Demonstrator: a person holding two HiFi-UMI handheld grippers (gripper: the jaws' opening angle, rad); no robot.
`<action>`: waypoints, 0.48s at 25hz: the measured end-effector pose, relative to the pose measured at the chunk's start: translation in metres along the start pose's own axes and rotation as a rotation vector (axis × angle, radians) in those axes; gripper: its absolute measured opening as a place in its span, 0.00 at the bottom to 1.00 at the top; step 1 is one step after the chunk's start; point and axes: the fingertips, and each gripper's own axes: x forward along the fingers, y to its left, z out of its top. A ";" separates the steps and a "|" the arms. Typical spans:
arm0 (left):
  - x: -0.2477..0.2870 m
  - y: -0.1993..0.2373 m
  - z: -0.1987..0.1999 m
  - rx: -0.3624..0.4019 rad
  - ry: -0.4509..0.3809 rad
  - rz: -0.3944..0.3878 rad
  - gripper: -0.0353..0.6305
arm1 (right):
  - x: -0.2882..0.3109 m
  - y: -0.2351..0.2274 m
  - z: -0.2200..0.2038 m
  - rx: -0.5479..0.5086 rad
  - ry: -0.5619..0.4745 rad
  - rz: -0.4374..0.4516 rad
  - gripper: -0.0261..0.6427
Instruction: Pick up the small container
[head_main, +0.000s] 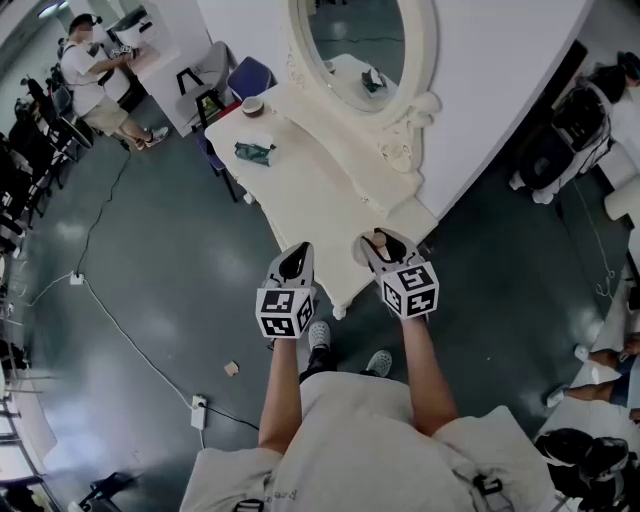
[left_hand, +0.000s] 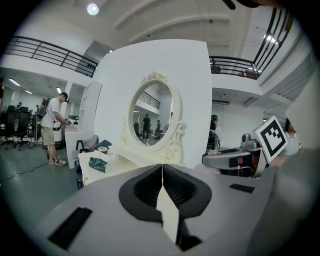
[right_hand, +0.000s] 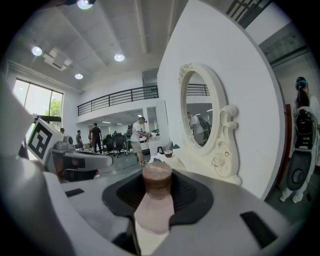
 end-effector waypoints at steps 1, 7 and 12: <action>-0.001 0.000 -0.001 -0.003 0.000 0.001 0.09 | -0.001 0.001 -0.001 0.000 0.002 0.001 0.25; 0.006 -0.002 -0.001 -0.003 0.001 0.000 0.09 | -0.003 -0.008 -0.003 0.046 0.003 0.001 0.25; 0.012 0.001 0.002 -0.004 -0.004 0.006 0.09 | 0.002 -0.014 -0.001 0.038 0.000 -0.004 0.25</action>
